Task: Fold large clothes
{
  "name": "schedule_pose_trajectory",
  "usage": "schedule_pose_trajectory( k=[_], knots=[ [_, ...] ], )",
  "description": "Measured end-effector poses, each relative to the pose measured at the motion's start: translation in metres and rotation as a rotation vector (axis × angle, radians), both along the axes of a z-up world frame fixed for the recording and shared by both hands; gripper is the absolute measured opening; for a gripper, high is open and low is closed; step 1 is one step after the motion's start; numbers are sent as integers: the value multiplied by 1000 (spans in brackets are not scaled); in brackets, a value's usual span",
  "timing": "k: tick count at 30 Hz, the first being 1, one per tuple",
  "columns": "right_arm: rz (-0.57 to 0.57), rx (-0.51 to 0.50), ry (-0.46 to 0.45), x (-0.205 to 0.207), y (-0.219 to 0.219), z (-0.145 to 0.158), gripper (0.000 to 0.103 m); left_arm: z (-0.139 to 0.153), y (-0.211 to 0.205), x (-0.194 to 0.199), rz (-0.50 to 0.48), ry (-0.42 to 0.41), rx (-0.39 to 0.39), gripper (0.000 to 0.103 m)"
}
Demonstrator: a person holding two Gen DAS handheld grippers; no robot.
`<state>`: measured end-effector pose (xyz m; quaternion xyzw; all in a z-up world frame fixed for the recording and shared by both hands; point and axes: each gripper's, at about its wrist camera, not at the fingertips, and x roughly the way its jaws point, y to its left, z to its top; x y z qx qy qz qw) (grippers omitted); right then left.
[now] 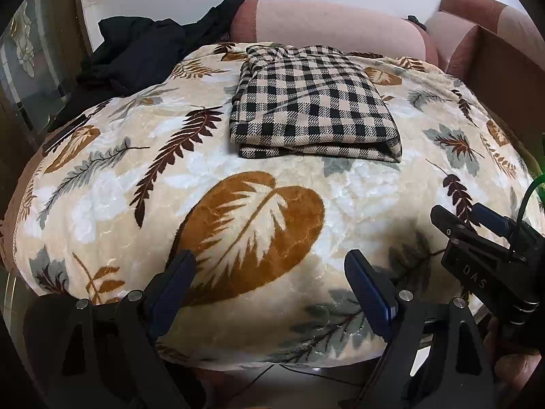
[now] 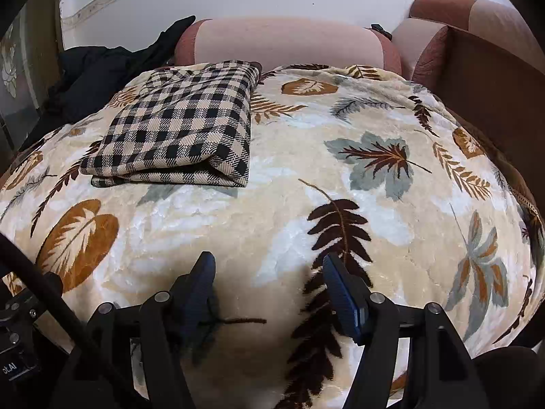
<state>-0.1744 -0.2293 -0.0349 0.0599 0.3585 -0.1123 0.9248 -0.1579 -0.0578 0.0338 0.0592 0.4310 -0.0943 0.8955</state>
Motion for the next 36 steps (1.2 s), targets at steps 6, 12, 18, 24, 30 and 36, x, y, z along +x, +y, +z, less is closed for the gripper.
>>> schedule_pose_trajectory(
  k=[6, 12, 18, 24, 30, 36],
  knots=[
    [-1, -3, 0, -1, 0, -1, 71, -2, -1, 0, -1, 7, 0, 88],
    [4, -6, 5, -1, 0, -1, 71, -7, 0, 0, 0, 30, -5, 88],
    [5, -28, 18, 1, 1, -2, 72, -8, 1, 1, 2, 39, -4, 88],
    [-10, -63, 50, 4, 4, -5, 72, -11, 2, 2, 7, 49, -4, 88],
    [-3, -75, 51, 3, 8, -5, 73, -12, 1, 1, -1, 51, -7, 88],
    [-2, -72, 50, 3, 9, -5, 74, -15, 2, 2, -3, 65, -15, 88]
  ],
)
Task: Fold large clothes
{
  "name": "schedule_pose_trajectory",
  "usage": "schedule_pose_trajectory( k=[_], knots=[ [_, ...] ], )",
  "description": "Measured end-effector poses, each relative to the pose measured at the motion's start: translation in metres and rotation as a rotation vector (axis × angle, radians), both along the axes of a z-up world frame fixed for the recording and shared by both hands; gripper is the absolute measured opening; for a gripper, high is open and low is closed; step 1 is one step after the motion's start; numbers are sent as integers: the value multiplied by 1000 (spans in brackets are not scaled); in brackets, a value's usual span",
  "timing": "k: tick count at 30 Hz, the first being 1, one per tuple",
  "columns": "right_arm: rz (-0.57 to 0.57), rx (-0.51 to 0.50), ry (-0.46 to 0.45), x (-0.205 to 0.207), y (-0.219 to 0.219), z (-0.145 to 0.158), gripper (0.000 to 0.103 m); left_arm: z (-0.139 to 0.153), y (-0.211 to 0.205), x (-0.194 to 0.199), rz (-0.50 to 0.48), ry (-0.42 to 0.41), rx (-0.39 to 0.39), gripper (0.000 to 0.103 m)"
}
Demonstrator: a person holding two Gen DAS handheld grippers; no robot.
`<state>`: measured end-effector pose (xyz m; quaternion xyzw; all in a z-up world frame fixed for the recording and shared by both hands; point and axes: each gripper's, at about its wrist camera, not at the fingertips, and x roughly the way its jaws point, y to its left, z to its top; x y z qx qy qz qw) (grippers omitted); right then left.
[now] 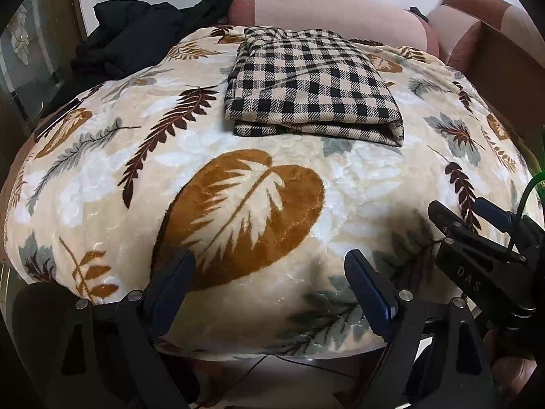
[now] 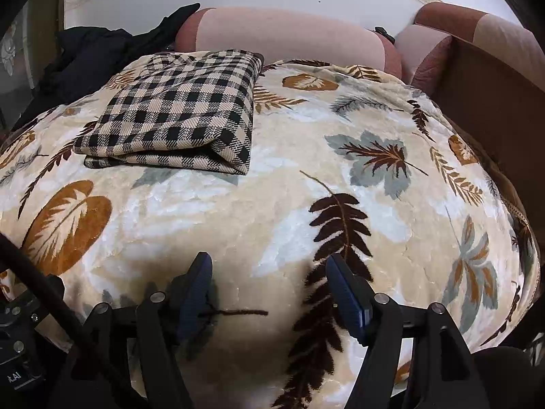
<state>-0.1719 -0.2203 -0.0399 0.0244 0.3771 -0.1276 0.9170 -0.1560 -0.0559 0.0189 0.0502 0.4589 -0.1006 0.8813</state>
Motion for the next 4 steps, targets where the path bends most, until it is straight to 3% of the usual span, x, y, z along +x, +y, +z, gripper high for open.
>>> schedule_pose_trajectory(
  k=[4],
  knots=[
    [-4, 0, 7, 0, 2, -1, 74, -2, 2, 1, 6, 7, -2, 88]
  ],
)
